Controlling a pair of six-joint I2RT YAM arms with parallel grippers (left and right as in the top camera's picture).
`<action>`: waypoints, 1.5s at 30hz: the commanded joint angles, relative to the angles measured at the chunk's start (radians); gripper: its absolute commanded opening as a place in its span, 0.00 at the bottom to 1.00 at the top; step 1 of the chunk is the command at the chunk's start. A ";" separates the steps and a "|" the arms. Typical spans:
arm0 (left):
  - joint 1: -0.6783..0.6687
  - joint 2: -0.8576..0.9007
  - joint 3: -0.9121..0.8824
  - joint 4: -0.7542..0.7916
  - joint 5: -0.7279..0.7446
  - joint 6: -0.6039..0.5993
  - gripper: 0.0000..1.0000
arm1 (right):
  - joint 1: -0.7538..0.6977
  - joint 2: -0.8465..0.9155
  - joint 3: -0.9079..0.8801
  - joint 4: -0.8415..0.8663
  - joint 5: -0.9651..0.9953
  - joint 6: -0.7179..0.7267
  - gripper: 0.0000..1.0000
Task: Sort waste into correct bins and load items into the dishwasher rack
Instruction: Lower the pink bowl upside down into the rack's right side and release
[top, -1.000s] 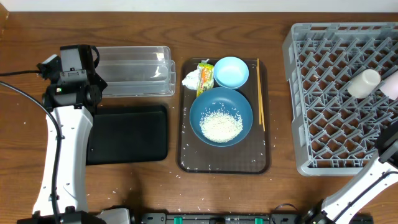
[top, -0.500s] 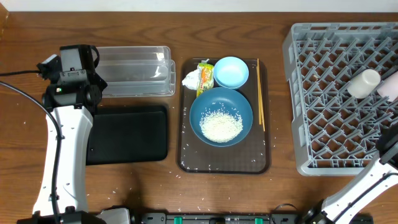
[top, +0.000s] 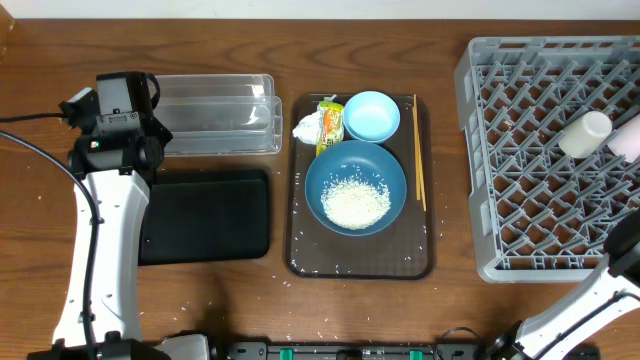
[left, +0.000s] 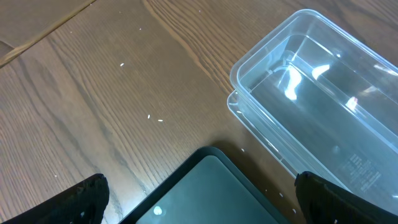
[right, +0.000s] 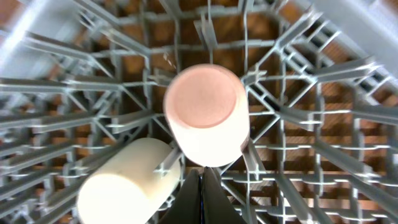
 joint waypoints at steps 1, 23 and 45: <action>0.002 0.002 -0.001 -0.001 -0.016 -0.005 0.98 | 0.003 -0.065 -0.002 0.023 -0.003 0.004 0.01; 0.002 0.002 -0.001 -0.001 -0.016 -0.005 0.98 | 0.003 0.121 -0.002 0.171 -0.003 0.004 0.01; 0.002 0.002 -0.001 -0.001 -0.016 -0.005 0.98 | 0.003 0.045 -0.002 -0.056 -0.014 0.006 0.01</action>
